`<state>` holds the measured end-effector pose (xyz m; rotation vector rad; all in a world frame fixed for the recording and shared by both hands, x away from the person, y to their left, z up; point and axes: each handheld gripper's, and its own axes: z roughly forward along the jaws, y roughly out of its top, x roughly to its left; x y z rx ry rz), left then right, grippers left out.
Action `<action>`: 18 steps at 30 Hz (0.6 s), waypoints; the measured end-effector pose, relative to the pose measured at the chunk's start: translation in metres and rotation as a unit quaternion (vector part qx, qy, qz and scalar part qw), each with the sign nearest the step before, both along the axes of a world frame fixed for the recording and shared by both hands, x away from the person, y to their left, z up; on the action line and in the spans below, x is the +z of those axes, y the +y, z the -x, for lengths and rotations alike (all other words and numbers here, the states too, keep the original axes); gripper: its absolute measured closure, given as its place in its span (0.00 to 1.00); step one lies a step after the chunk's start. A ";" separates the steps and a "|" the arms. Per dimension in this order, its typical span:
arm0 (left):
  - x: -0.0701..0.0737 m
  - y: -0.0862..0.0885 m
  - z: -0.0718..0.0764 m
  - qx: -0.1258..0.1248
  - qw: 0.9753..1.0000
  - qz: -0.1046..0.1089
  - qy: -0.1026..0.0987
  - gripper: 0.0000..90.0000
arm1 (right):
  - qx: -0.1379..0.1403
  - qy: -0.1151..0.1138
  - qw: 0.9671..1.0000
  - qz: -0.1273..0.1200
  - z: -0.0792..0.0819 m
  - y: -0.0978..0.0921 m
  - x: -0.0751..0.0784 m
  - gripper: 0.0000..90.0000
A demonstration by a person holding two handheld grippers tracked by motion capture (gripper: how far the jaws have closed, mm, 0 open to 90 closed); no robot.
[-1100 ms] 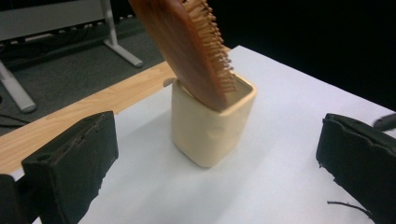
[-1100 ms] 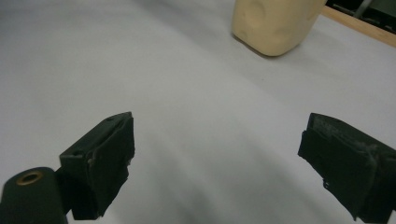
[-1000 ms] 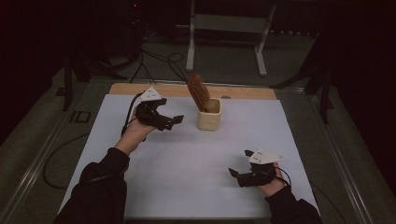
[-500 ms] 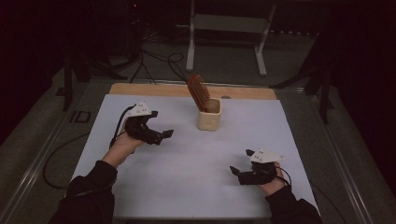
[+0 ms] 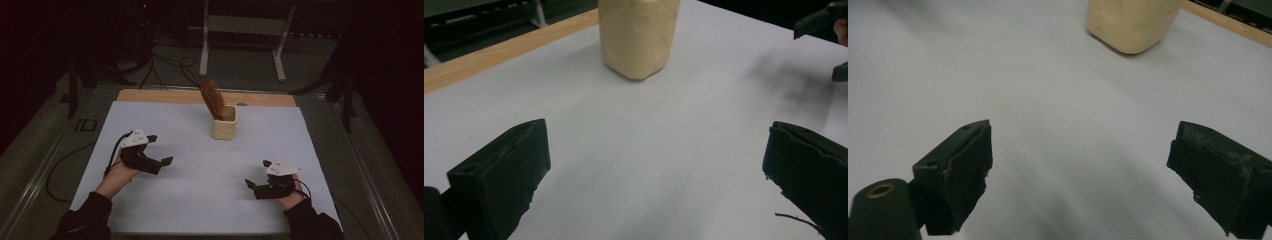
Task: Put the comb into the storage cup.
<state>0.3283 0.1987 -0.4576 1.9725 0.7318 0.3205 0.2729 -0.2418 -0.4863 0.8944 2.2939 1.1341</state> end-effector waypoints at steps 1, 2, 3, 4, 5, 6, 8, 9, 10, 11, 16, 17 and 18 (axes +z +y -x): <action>-0.002 0.002 0.002 0.003 1.000 -0.002 0.001 0.00 | 0.001 0.001 1.000 -0.001 0.000 0.000 0.000 0.11; -0.005 0.006 0.006 0.005 1.000 -0.002 0.001 0.00 | 0.002 0.002 1.000 -0.001 0.000 0.000 0.000 0.11; -0.007 0.009 0.010 0.009 1.000 0.000 0.002 0.00 | 0.004 0.000 1.000 0.000 0.000 0.001 0.001 0.11; -0.009 0.011 0.012 0.011 1.000 -0.003 0.002 0.00 | 0.006 0.000 1.000 0.001 0.000 0.001 0.001 0.11; -0.012 0.015 0.017 0.014 1.000 -0.001 0.006 0.00 | 0.007 0.000 1.000 0.001 0.000 0.001 0.001 0.11; -0.015 0.019 0.020 0.015 1.000 -0.001 0.009 0.00 | 0.005 -0.001 1.000 0.001 0.000 0.001 0.000 0.11; -0.020 0.025 0.028 0.017 1.000 -0.006 0.011 0.00 | 0.007 -0.001 1.000 0.001 0.000 0.001 0.000 0.11; -0.023 0.028 0.031 0.021 1.000 -0.006 0.013 0.00 | 0.007 -0.003 1.000 0.002 0.000 0.002 -0.001 0.11; -0.026 0.031 0.035 0.023 1.000 -0.004 0.016 0.00 | 0.008 -0.001 1.000 0.002 0.000 0.002 -0.001 0.11; -0.028 0.034 0.039 0.026 0.999 0.000 0.019 0.00 | 0.006 -0.001 1.000 0.002 0.001 0.003 -0.001 0.11; -0.039 0.046 0.055 0.039 0.999 0.001 0.021 0.00 | 0.010 -0.007 1.000 0.002 0.001 0.003 0.000 0.11; -0.041 0.049 0.058 0.041 0.999 0.004 0.023 0.00 | 0.008 -0.006 1.000 0.000 0.001 0.003 -0.001 0.11; -0.042 0.051 0.060 0.043 0.999 0.006 0.026 0.00 | 0.010 -0.005 1.000 0.001 0.001 0.003 -0.001 0.11</action>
